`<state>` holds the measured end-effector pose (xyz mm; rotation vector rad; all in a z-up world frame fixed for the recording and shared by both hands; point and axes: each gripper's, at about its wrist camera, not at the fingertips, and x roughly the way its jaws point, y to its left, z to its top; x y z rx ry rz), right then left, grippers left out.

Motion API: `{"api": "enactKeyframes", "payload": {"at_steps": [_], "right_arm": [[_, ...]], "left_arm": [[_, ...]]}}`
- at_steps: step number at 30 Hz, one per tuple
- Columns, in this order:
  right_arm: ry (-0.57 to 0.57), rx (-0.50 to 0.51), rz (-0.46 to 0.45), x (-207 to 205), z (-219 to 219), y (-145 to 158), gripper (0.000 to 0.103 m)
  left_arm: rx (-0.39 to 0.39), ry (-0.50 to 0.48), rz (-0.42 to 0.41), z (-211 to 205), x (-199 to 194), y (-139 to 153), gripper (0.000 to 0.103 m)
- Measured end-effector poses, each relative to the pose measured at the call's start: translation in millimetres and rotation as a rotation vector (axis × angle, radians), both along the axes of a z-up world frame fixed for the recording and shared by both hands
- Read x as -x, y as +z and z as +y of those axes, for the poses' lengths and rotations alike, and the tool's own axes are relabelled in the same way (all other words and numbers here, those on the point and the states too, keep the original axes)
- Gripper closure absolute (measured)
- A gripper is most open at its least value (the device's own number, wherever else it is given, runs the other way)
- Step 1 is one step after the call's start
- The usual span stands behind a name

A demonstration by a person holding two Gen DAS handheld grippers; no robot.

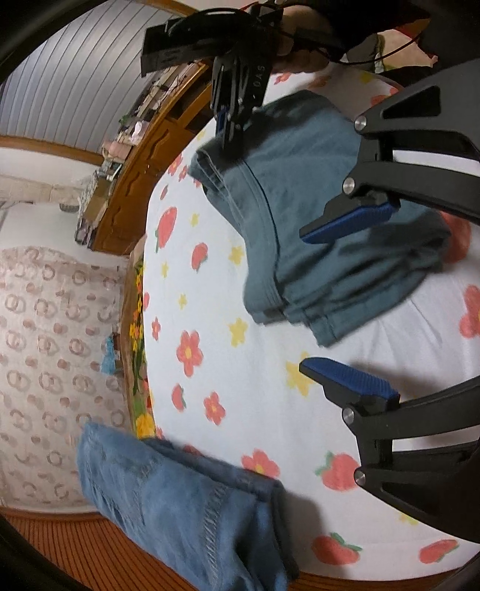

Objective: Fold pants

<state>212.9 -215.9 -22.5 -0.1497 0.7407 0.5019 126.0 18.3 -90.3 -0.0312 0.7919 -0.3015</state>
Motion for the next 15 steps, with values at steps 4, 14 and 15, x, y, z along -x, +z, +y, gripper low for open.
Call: {"api": "enactKeyframes", "payload": {"at_steps": [4, 14, 15], "right_arm": [[-0.014, -0.009, 0.018, -6.4, -3.1, -2.1, 0.072], [0.009, -0.026, 0.032, -13.4, -1.5, -4.8, 0.07], [0.013, -0.028, 0.03, -13.2, -1.0, -5.1, 0.07]], "left_arm": [[0.012, -0.019, 0.042, -6.1, -21.2, -4.5, 0.044], [-0.024, -0.044, 0.072, -14.7, -29.6, -12.4, 0.091], [-0.004, -0.042, 0.066, -10.8, -23.5, -8.0, 0.093]]}}
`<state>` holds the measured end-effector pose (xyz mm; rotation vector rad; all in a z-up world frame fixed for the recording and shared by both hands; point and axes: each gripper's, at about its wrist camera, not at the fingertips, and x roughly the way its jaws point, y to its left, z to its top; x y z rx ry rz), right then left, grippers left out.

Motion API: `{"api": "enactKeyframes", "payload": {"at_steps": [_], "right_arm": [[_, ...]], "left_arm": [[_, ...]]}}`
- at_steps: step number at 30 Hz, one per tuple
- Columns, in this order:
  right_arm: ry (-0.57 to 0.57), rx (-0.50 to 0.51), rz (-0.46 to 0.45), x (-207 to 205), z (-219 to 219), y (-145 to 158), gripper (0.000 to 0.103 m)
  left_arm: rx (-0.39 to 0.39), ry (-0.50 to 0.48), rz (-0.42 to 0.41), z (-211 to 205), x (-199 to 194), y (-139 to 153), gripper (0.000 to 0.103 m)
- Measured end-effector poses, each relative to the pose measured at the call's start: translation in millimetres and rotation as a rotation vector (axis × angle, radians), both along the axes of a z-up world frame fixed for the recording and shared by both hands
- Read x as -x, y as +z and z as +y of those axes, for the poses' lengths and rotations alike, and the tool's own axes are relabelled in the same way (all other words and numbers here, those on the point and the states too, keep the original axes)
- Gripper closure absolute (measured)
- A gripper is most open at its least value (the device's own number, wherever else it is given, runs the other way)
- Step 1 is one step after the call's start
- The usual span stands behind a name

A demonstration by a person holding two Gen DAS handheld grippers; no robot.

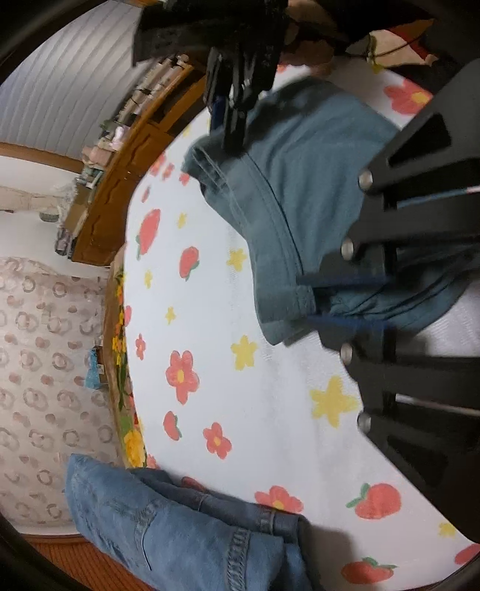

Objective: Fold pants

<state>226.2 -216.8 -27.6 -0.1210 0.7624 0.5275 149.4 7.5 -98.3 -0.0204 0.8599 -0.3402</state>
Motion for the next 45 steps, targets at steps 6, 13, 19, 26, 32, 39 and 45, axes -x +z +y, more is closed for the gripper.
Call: {"api": "enactKeyframes", "payload": {"at_steps": [6, 13, 19, 26, 32, 39, 45], "right_arm": [[0.039, -0.018, -0.023, 4.3, 6.0, 4.3, 0.07], [0.017, -0.006, -0.017, 1.8, 6.1, 1.9, 0.067], [-0.033, 0.03, -0.04, 2.9, -0.9, 4.3, 0.062], [-0.018, -0.017, -0.018, 1.0, -1.8, 1.1, 0.061], [-0.007, -0.004, -0.008, -3.6, 2.6, -5.9, 0.061], [-0.027, 0.031, 0.001, -9.6, 6.0, -9.8, 0.058], [-0.034, 0.04, -0.001, -8.9, 5.8, -10.1, 0.054]], "left_arm": [[-0.016, 0.052, -0.035, 14.9, 27.0, 14.0, 0.093], [-0.034, 0.079, 0.006, 19.5, 17.9, 1.0, 0.076], [-0.021, 0.093, -0.002, 24.7, 21.2, 2.1, 0.051], [-0.005, 0.098, -0.019, 24.3, 53.4, 2.3, 0.051], [0.043, 0.041, -0.03, 15.0, 80.5, 5.5, 0.061], [0.025, 0.004, 0.005, 7.0, 90.2, -7.9, 0.097], [0.022, 0.016, 0.025, 15.2, 103.1, -7.5, 0.098]]}}
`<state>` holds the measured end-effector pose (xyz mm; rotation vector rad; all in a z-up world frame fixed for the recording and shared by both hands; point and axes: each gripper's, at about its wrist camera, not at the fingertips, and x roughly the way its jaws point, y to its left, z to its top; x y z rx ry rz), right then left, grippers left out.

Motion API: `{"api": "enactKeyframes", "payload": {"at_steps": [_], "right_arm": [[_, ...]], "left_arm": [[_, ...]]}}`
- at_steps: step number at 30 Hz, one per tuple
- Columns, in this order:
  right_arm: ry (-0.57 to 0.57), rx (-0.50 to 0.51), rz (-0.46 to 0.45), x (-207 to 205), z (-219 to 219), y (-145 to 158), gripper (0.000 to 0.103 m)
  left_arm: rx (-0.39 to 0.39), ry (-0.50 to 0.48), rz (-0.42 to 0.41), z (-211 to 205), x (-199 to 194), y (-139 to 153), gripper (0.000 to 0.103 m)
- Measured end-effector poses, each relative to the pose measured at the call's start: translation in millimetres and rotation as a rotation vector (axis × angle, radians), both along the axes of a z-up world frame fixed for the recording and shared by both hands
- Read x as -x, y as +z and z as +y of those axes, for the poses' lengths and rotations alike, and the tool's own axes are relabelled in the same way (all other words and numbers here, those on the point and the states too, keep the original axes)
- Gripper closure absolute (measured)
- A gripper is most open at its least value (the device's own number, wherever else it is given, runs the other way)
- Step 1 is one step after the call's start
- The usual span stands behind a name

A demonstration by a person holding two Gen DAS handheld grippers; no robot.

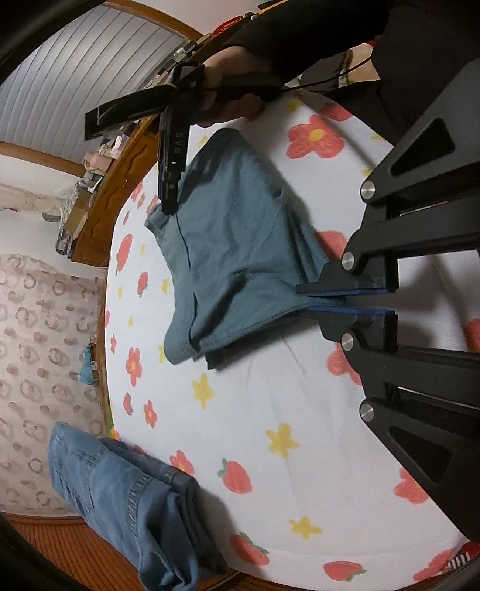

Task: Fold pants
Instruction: 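Close both tools on the folded shorts' edge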

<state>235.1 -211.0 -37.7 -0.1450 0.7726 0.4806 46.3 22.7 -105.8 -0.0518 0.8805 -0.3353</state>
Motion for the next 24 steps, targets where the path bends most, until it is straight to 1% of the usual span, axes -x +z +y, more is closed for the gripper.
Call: {"api": "enactKeyframes", "payload": {"at_steps": [4, 7, 8, 9, 10, 11, 13, 14, 17, 20, 22, 23, 24], "right_arm": [[-0.004, -0.003, 0.004, -0.1, -2.8, -0.2, 0.053], [-0.003, -0.004, 0.003, 0.6, -3.4, -0.2, 0.052], [-0.003, -0.004, 0.005, 0.2, -3.1, -0.3, 0.052], [-0.003, -0.006, 0.007, 0.3, -3.7, -0.3, 0.052], [-0.003, -0.008, 0.008, 0.6, -3.5, -0.3, 0.051], [-0.003, -0.008, 0.011, 0.3, -3.8, -0.6, 0.05], [-0.003, -0.011, 0.017, -0.9, -5.5, -1.2, 0.048], [-0.003, -0.012, 0.02, -1.1, -5.9, -1.3, 0.048], [-0.003, -0.023, 0.026, -2.2, -8.2, -1.8, 0.047], [-0.003, -0.042, 0.041, -4.6, -12.3, -2.4, 0.047], [-0.003, -0.056, 0.05, -5.8, -14.8, -2.8, 0.047], [-0.003, -0.062, 0.053, -6.5, -15.7, -2.7, 0.047], [-0.003, -0.066, 0.056, -6.9, -16.3, -2.8, 0.047]], "left_arm": [[0.008, 0.015, -0.01, 3.4, -0.7, 3.8, 0.097], [-0.006, 0.039, -0.027, 5.5, -6.2, 10.0, 0.091], [-0.007, 0.039, -0.031, 6.0, -8.8, 11.8, 0.084], [-0.02, 0.043, -0.037, 6.4, -14.4, 13.5, 0.074], [-0.028, 0.051, -0.042, 6.8, -19.1, 13.9, 0.067], [-0.034, 0.063, -0.045, 8.1, -26.5, 14.1, 0.054], [-0.027, 0.067, -0.038, 9.7, -40.7, 13.0, 0.048], [-0.028, 0.073, -0.032, 10.1, -49.6, 11.4, 0.042], [-0.031, 0.096, -0.022, 11.0, -66.8, 7.2, 0.041], [0.014, 0.114, 0.007, 14.7, -80.7, 2.3, 0.041], [0.023, 0.119, 0.022, 15.6, -86.6, -0.2, 0.043], [0.021, 0.119, 0.03, 15.2, -88.5, -1.1, 0.048], [0.025, 0.114, 0.039, 14.7, -90.3, -2.0, 0.05]]}}
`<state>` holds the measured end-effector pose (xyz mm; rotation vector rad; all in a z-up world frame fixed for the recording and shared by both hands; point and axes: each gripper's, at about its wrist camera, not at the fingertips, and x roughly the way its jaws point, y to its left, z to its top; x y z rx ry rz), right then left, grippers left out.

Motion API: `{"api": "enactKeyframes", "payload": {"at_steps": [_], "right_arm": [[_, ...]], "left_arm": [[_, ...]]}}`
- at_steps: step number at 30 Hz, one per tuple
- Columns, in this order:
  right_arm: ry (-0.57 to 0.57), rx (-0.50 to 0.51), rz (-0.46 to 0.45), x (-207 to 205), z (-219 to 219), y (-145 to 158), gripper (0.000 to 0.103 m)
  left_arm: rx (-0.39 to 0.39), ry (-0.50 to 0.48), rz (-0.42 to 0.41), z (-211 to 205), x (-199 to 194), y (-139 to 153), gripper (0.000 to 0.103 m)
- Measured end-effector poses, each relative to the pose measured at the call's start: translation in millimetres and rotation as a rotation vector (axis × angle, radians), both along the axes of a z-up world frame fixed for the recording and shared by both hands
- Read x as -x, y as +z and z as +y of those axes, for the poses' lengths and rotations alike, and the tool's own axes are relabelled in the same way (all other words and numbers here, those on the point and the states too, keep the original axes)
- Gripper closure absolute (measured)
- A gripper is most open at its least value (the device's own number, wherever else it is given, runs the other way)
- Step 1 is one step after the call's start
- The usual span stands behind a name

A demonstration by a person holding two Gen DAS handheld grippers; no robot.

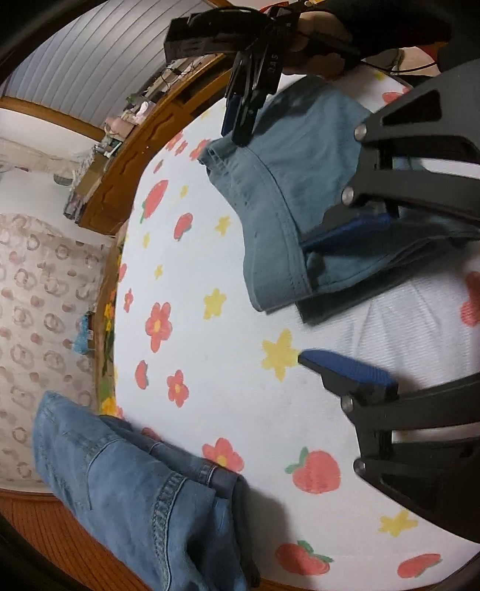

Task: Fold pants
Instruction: 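Close both tools on the folded shorts' edge, then lift the folded shorts with both tools and carry them onto the jeans stack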

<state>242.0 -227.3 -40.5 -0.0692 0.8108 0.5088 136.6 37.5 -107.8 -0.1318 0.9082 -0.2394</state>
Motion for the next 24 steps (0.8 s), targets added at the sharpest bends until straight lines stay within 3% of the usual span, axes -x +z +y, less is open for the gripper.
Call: {"api": "enactKeyframes", "payload": {"at_steps": [7, 12, 16, 24], "right_arm": [[0.012, 0.018, 0.006, 2.2, 4.5, -0.6, 0.047], [0.028, 0.013, 0.013, 3.6, 7.0, -0.9, 0.047], [0.058, -0.021, 0.039, 2.0, 9.0, -1.4, 0.073], [0.089, -0.049, 0.047, -3.0, 8.4, 8.8, 0.082]], "left_arm": [[0.029, -0.013, 0.025, -0.8, -3.4, -0.2, 0.061], [0.045, -0.036, 0.041, -3.8, 0.2, -1.4, 0.08], [0.062, -0.059, 0.041, -4.3, 1.2, 0.3, 0.088], [0.088, -0.099, -0.016, -3.5, 3.7, 23.9, 0.092]]}}
